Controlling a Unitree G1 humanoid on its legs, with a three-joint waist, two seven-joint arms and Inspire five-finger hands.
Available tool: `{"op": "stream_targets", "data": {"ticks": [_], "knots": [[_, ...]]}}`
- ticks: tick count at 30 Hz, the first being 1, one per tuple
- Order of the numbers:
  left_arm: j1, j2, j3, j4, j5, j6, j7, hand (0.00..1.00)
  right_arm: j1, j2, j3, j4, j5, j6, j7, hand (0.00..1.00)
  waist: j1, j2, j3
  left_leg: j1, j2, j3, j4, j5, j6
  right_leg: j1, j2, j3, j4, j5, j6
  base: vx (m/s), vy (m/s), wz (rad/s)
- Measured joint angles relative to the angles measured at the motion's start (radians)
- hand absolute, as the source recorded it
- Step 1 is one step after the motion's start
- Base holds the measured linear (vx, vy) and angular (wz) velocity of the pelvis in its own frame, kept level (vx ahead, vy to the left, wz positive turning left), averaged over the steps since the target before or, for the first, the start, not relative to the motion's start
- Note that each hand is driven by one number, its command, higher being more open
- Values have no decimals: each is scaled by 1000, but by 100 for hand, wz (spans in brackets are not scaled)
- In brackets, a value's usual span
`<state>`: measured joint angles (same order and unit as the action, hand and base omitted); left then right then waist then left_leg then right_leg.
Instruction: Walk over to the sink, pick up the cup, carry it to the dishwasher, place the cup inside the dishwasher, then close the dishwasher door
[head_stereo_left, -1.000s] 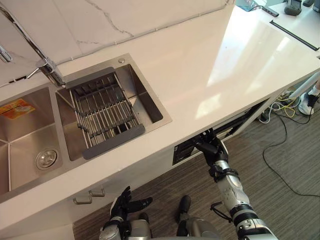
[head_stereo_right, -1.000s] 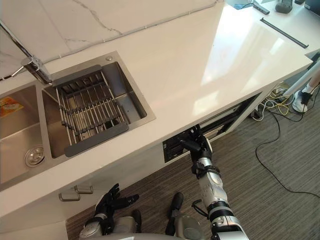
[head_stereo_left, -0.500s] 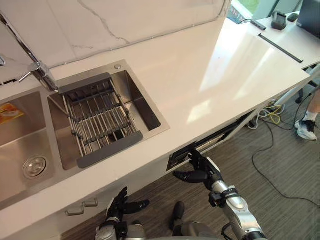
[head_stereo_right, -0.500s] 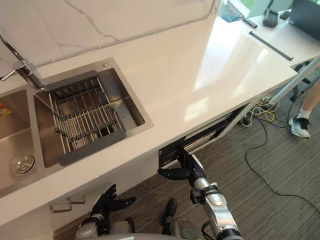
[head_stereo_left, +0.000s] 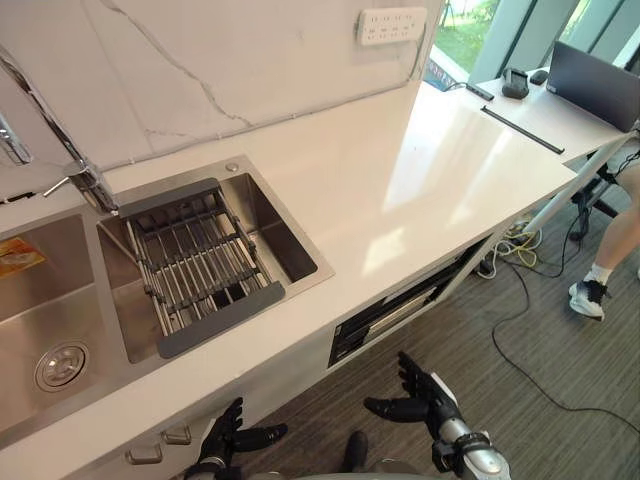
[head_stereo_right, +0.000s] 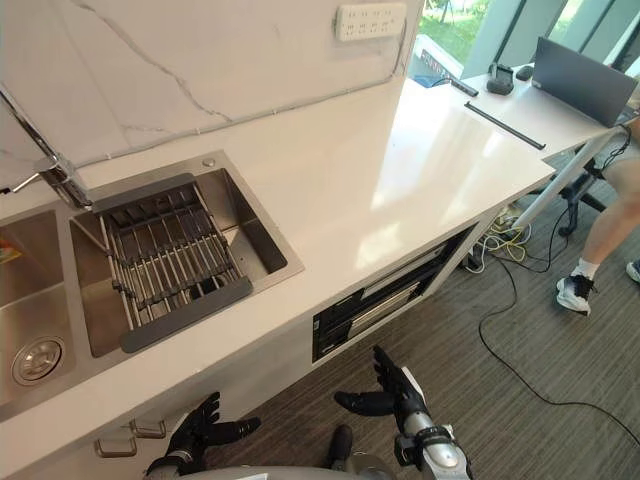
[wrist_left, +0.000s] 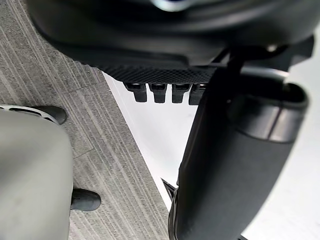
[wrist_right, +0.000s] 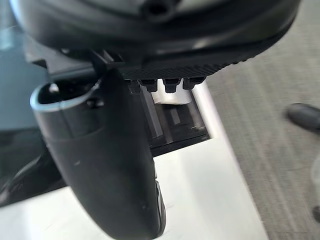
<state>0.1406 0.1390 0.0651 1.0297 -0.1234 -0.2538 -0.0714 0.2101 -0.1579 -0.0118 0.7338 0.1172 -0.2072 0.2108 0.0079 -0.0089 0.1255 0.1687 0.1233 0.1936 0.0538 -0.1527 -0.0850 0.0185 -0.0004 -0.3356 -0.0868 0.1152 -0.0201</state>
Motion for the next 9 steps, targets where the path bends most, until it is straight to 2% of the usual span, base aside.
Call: {"op": "stream_targets", "data": {"ticks": [4,9], "knots": [[10,0,8,1,-1,-8,1,100,-1,3,-96,132,-1,-29,-35,100,-1,2,-8,2,-4,-12,-10,0,3,-1,-5,-7,-4,-2,7,-54,35,6],[36,-2,26,1,-16,-15,5,100,9,0,-164,166,-1,-68,-50,100,-10,2,-8,-4,-5,-24,-13,-2,5,-3,-7,-15,-5,-3,5,-26,26,5]]}}
